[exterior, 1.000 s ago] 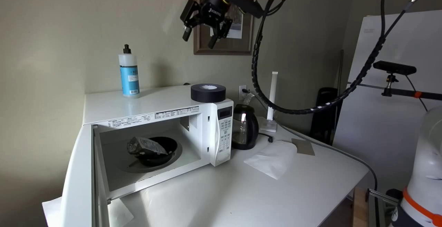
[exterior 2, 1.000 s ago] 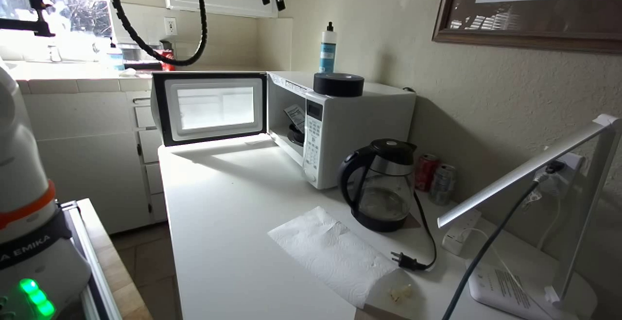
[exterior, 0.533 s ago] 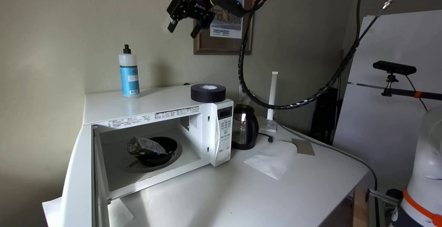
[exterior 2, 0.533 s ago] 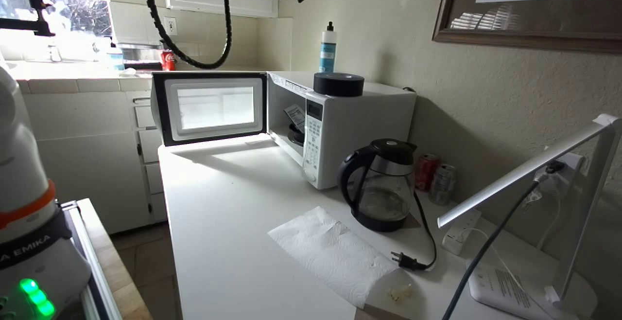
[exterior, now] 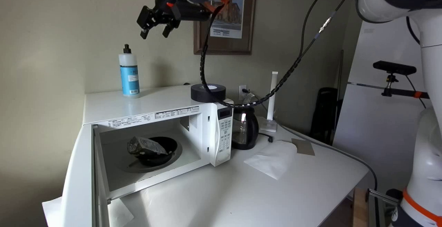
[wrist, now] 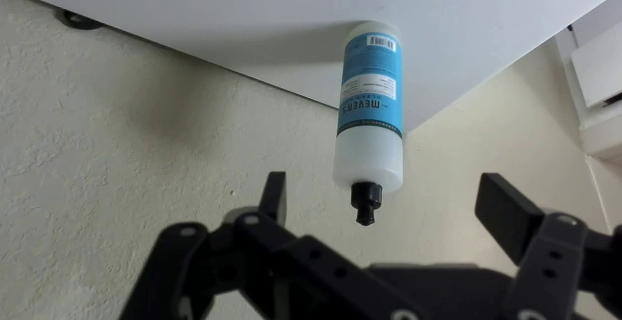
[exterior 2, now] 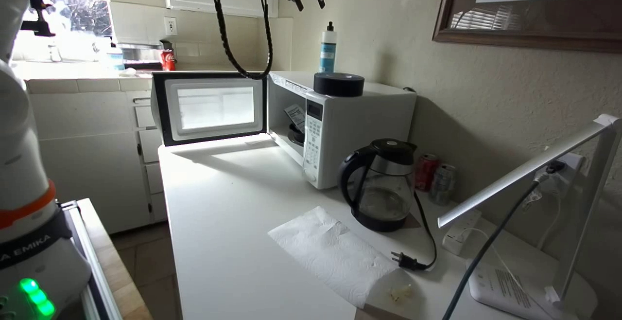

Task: Put the bottle on the counter

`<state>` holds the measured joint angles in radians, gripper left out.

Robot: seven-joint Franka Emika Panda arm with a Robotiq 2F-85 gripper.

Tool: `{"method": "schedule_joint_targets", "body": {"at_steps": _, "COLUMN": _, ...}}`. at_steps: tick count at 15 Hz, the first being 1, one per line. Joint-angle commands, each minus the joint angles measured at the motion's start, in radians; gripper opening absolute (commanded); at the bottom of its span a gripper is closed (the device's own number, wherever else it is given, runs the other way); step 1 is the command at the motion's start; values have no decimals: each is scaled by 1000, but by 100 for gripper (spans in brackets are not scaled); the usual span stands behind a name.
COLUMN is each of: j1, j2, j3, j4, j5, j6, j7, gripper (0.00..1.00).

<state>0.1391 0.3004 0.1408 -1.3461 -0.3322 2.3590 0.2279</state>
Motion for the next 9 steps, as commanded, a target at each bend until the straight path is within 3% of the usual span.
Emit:
{"method": "schedule_joint_targets", "body": {"at_steps": 1, "j1": 9, "j2": 25, "j3": -3, "j4": 30, "j5": 0, "j6": -5, "j7": 3, "gripper": 100}}
{"method": "schedule_joint_targets", "body": {"at_steps": 5, "j1": 19, "j2": 53, "j3": -9, "j4": 71, "j5": 0, "j6": -10, "j7": 6, "gripper": 100}}
{"method": "schedule_joint_targets", "body": {"at_steps": 9, "j1": 52, "j2": 210, "j3": -35, "j4": 204, "j5": -46, "j6": 77, "j7": 117, "gripper": 100}}
